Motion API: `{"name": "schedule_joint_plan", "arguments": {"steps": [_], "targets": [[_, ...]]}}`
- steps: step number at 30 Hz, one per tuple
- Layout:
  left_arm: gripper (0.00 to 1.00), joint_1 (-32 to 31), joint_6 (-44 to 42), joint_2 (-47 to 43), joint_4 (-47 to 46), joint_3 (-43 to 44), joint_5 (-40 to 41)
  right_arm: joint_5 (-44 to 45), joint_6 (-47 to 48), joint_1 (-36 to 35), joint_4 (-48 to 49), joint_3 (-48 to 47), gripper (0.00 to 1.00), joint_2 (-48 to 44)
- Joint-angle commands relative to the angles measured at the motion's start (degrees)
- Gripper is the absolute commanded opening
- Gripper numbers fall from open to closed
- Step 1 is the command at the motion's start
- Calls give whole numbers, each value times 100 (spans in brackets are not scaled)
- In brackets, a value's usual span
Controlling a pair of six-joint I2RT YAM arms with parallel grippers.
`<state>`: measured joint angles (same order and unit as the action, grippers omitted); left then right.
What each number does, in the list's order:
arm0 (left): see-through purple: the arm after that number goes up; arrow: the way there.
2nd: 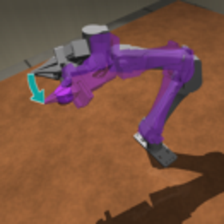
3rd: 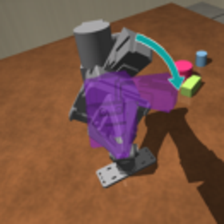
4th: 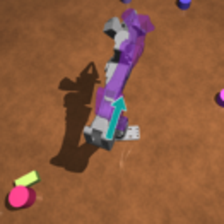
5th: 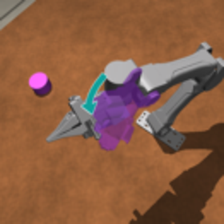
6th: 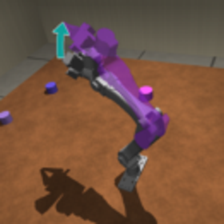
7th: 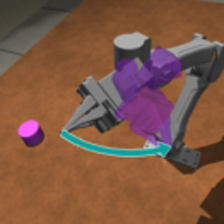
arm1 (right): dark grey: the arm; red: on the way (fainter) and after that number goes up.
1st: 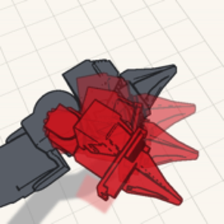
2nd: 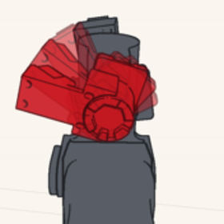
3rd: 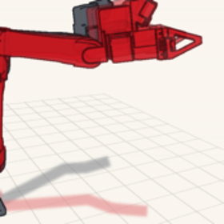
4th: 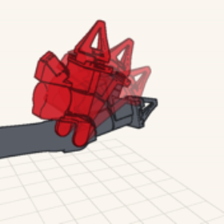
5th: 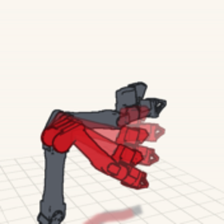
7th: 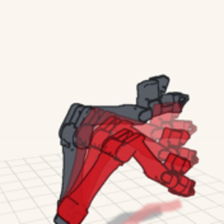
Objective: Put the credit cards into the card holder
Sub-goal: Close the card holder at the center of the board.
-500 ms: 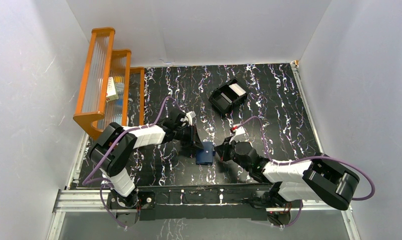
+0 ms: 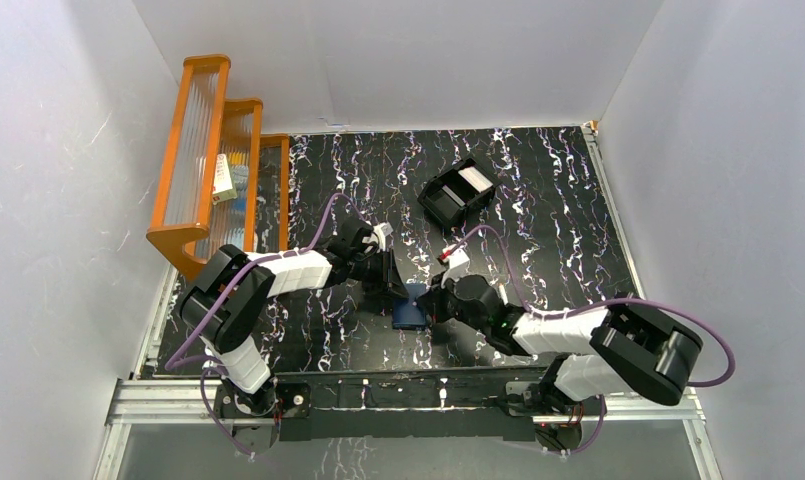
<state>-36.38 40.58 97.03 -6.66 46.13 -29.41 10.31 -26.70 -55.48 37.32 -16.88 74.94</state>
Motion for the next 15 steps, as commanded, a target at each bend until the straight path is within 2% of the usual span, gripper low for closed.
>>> {"name": "schedule_joint_plan", "arguments": {"steps": [1,8,15], "targets": [[19,-36,-55,114,174,-114,317,-268,228,-77,-15,-518,0,190],[19,-46,79,72,127,-183,247,-341,198,-129,-293,-726,0,552],[20,-49,108,-31,234,-155,259,-454,269,-172,-765,-923,0,487]]}}
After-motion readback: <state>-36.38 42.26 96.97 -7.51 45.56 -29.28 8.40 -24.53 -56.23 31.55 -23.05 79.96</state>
